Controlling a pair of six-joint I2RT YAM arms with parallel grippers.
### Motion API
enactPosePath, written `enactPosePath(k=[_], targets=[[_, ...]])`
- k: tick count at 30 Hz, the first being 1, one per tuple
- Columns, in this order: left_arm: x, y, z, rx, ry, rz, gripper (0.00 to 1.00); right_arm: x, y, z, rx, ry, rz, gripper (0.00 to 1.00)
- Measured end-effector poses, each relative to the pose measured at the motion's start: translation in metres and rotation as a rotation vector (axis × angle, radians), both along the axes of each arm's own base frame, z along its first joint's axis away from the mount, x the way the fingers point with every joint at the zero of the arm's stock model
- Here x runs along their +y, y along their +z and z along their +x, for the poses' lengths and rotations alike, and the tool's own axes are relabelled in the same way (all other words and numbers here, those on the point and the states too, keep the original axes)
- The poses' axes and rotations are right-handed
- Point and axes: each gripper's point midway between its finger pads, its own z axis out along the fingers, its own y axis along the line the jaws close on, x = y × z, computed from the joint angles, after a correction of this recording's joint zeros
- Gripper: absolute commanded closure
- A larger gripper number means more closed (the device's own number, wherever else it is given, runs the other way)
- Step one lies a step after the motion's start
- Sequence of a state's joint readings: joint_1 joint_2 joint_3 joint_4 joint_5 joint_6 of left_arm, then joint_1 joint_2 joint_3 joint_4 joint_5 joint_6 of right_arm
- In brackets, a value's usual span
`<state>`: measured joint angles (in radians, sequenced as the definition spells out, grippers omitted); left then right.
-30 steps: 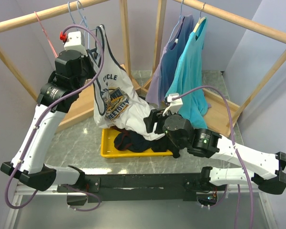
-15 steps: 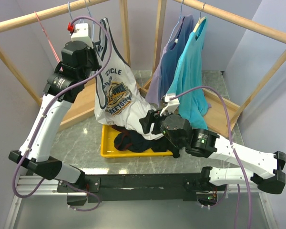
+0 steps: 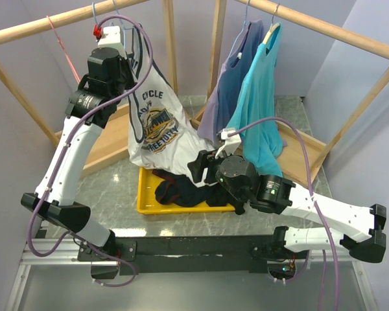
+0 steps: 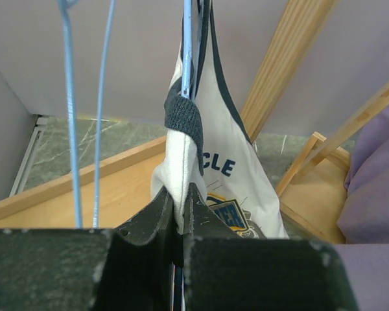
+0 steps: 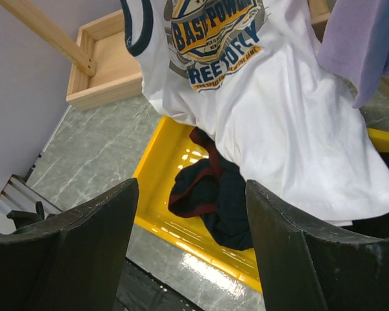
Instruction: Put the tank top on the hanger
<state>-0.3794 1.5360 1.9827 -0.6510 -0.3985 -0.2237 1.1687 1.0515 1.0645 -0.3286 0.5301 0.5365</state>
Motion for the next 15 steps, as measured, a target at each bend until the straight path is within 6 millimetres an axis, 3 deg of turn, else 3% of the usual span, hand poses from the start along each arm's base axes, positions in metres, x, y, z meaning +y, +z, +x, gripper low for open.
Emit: enactPosePath(k=[7, 11, 12, 14, 15], targets=[[-0.007, -0.021, 0.001, 0.04, -0.033, -0.005, 0.78, 0.0, -0.009, -0.001, 0.013, -0.002, -0.011, 0.25], [-0.008, -0.02, -0.003, 0.023, -0.043, -0.034, 0.64, 0.0, -0.011, -0.001, 0.018, -0.004, -0.009, 0.25], [-0.008, -0.018, -0.006, 0.018, -0.046, -0.04, 0.55, 0.0, -0.011, -0.001, 0.018, -0.004, -0.008, 0.25], [-0.006, -0.012, -0.012, 0.002, -0.052, -0.053, 0.52, 0.0, -0.011, -0.001, 0.018, -0.004, -0.008, 0.25], [-0.006, -0.006, -0.015, -0.01, -0.057, -0.067, 0.45, 0.0, -0.011, -0.001, 0.019, -0.004, -0.009, 0.25]])
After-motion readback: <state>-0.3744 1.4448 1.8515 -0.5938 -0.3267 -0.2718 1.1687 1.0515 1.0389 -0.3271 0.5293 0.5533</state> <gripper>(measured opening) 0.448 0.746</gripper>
